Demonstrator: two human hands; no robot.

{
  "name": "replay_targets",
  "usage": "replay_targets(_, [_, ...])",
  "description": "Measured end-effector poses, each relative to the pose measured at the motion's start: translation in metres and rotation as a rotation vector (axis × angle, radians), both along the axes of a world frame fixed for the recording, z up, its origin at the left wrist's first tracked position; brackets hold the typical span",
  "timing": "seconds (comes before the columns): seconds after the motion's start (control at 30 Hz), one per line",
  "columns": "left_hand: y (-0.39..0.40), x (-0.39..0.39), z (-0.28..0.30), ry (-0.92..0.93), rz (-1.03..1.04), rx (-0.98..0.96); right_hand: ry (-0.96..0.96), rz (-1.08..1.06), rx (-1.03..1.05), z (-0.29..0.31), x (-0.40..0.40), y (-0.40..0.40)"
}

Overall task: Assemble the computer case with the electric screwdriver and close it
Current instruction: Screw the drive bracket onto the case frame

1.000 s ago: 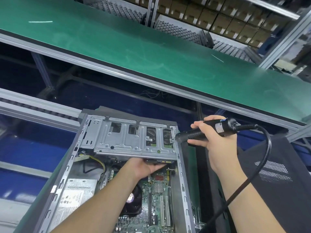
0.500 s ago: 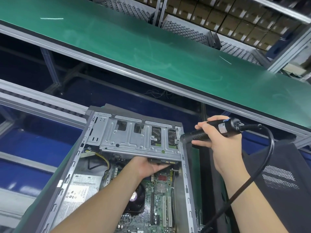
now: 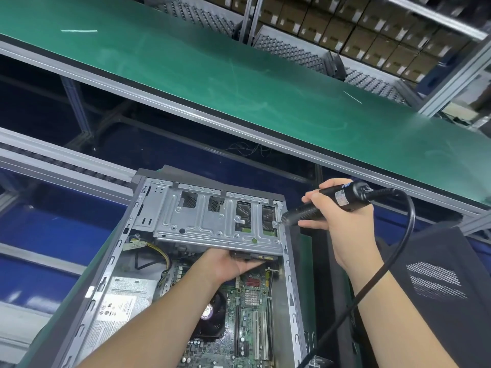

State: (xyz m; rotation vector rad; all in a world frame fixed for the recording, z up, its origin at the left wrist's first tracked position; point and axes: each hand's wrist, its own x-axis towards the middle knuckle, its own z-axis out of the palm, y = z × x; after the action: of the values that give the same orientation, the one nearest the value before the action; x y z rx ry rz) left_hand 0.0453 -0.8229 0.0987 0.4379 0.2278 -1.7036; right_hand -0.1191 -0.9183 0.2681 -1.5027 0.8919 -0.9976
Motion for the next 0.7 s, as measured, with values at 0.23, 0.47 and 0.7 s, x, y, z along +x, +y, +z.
replay_targets(0.23, [0.002,-0.001,0.007,-0.018,0.007,-0.007,0.047,0.025,0.004,0.006,0.009,-0.002])
replay_targets(0.47, [0.001,-0.001,0.008,-0.022,0.007,0.021,0.080,0.049,0.017,0.012,0.015,-0.001])
replay_targets(0.7, [0.001,0.000,0.006,-0.017,0.003,0.010,0.092,0.022,0.020,0.013,0.011,0.000])
